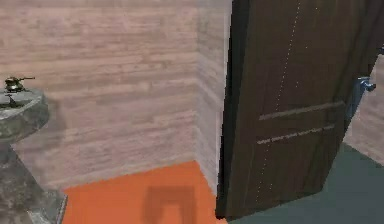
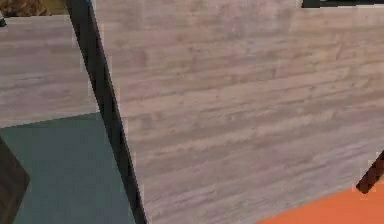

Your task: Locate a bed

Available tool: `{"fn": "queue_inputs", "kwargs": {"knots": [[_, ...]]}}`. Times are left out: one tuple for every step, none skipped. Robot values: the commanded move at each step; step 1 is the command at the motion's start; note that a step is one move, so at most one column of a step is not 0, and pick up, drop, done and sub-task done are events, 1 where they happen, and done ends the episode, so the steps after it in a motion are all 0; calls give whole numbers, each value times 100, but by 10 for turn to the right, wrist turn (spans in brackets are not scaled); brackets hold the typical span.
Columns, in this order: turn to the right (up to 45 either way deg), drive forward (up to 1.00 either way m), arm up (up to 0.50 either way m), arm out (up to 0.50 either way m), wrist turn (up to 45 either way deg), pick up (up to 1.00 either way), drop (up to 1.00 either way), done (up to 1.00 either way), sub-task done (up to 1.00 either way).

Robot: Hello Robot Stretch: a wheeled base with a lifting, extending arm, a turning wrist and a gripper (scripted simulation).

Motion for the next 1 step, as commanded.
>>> {"fn": "queue_inputs", "kwargs": {"knots": [[0,45,0,0,0,0,0,0,0]]}}
